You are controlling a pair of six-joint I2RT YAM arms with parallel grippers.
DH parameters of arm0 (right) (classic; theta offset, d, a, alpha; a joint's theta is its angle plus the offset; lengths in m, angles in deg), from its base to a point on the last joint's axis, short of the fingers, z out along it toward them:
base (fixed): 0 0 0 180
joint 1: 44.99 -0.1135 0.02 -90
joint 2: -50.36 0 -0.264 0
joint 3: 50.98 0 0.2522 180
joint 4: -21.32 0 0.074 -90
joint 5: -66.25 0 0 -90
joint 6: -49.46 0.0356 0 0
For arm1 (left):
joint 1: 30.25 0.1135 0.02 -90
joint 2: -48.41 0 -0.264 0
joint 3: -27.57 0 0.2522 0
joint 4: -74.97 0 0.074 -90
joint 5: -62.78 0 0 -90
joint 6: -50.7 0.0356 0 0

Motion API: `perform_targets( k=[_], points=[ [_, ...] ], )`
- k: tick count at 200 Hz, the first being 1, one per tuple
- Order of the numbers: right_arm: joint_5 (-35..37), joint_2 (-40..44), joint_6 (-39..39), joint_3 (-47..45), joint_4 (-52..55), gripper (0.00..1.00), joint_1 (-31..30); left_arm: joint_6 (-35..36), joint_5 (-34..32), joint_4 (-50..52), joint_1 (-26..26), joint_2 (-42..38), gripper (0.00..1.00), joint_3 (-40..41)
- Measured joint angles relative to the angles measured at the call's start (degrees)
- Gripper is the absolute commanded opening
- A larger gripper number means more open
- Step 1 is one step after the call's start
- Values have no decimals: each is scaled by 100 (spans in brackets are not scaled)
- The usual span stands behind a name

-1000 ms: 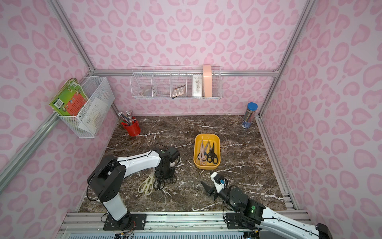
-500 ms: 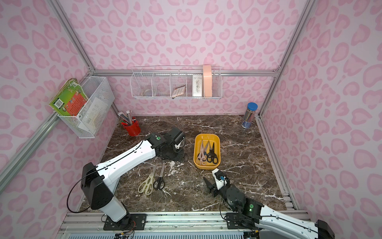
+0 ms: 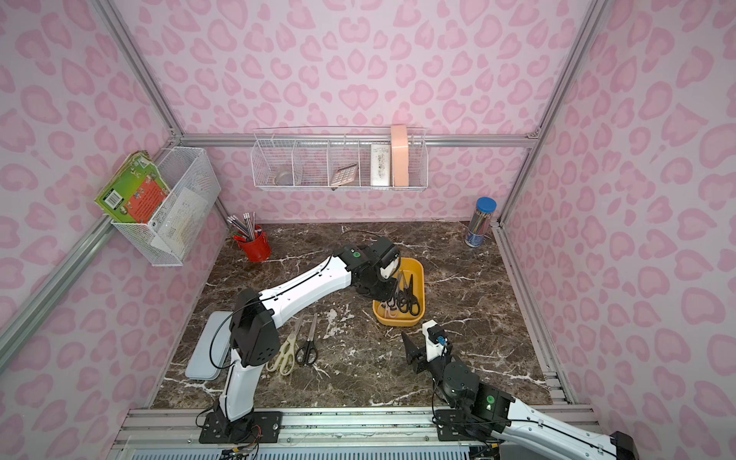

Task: Put the scissors into the storage box
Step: Place the scissors in the storage box, then pick up the scissors from the center of the board.

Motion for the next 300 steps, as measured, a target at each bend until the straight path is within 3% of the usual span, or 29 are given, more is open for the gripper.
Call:
perform_targets(
  k=[65,83,121,160,210,250,300],
  points=[
    [-31,28,-2,-20,24,69,0,-179,387,-382,57,1054,0,-573],
    [-74,28,-2,-20,24,69,0,-291,437,-492,83,1202,22,-680],
    [-212,28,-85,-26,24,68,0,-306,398,-708,107,1001,40,-658],
    [-310,28,-144,-31,24,68,0,-286,203,-1419,177,-361,40,426],
    [-885,-343,-315,-72,-181,70,0,-155,-382,-2111,710,-2844,42,3123],
    [-1696,-2557,-452,894,-352,72,13,-122,-708,-1279,1484,-4343,42,4793],
    [-2914,-5261,-197,2811,-433,73,332,-505,-688,-382,1582,-5626,41,6435]
  ],
)
